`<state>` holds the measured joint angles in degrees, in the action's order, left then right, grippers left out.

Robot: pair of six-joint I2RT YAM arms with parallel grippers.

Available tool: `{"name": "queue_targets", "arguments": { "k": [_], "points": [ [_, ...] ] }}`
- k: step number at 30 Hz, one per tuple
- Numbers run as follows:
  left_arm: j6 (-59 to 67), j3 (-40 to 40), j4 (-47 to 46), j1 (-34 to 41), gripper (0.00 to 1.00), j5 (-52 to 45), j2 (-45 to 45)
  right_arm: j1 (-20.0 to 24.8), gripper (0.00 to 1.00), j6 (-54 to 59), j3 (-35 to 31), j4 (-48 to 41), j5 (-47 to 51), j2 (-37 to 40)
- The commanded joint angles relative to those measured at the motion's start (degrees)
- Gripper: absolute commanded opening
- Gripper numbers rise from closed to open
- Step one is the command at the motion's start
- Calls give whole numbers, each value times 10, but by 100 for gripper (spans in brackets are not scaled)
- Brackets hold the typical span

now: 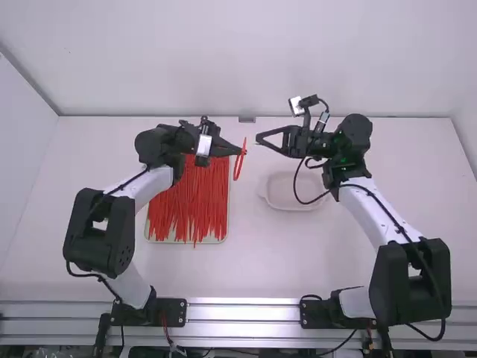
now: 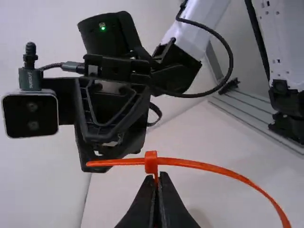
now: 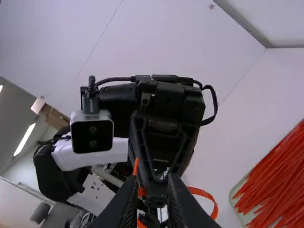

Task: Fasten the cable tie

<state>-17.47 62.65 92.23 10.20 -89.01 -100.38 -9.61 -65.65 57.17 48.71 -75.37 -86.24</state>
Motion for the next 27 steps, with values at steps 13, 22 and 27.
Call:
{"name": "queue_targets", "arguments": {
  "k": [13, 22, 27],
  "points": [
    [-12, -10, 5, -2, 1, -3, 13, -60, 17, -50, 17, 93, 29, -3],
    [-12, -12, 5, -1, 2, -2, 13, -77, 18, -48, 17, 89, 34, -3],
    [-12, -12, 4, 3, 1, -2, 13, -76, 18, -45, 17, 90, 32, -3]
  ]
}}
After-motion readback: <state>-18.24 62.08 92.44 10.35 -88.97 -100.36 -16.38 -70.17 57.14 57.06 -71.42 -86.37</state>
